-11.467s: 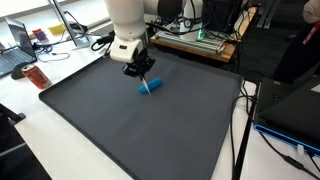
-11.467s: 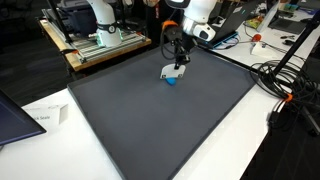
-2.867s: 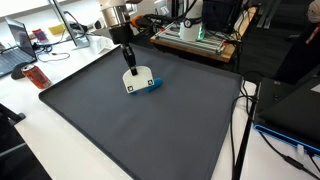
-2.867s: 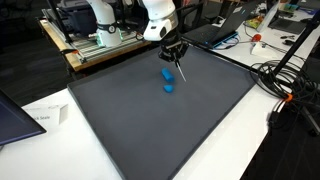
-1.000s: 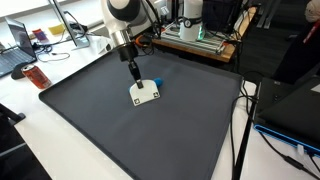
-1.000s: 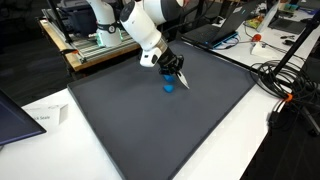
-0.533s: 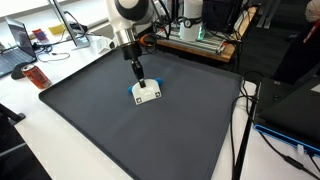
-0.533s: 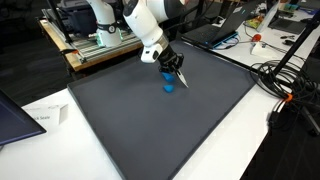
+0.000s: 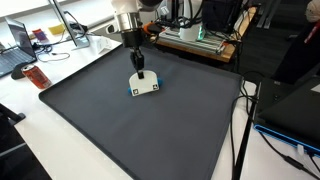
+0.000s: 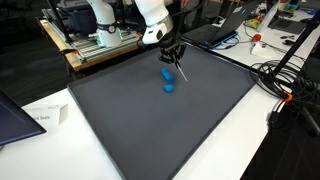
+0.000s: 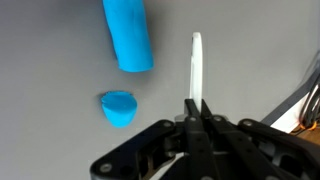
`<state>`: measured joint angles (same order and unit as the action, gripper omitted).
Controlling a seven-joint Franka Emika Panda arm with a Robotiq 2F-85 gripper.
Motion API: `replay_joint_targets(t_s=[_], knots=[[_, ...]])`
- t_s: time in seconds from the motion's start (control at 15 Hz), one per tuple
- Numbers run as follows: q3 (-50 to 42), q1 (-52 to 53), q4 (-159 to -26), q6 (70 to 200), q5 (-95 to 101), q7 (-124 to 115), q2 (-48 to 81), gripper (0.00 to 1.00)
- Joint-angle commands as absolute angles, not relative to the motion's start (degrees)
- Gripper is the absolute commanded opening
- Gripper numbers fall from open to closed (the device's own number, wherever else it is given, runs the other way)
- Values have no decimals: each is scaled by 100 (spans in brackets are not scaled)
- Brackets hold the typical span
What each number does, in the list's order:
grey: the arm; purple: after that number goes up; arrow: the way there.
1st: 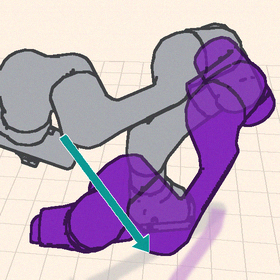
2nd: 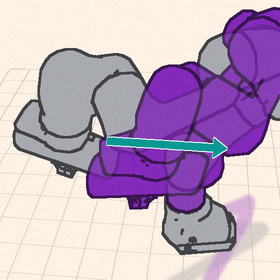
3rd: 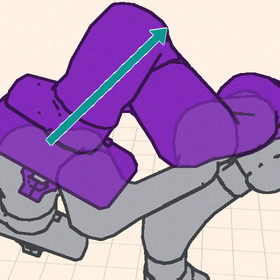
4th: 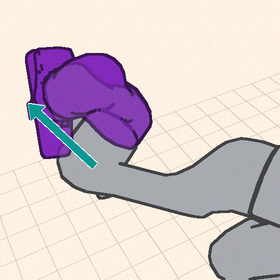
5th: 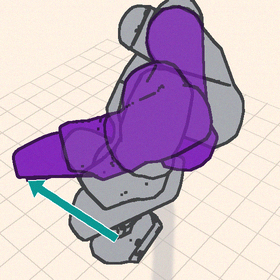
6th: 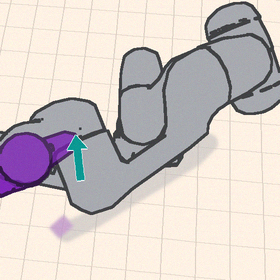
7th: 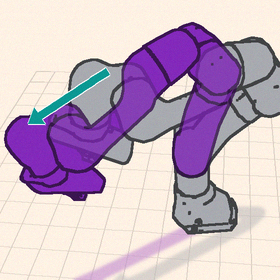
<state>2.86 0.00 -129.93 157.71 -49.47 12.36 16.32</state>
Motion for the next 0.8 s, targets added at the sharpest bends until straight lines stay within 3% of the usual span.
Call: replay_joint_targets(t_s=[0.0, 0.4, 0.73], knots=[[-1, 251, -13261, 15745, -3619, -1, 1216, 1], [-1070, 1154, -12963, 15047, -746, -2721, 1054, 1], [-673, 833, -12278, 13794, 45, -3429, 1012, 1]])
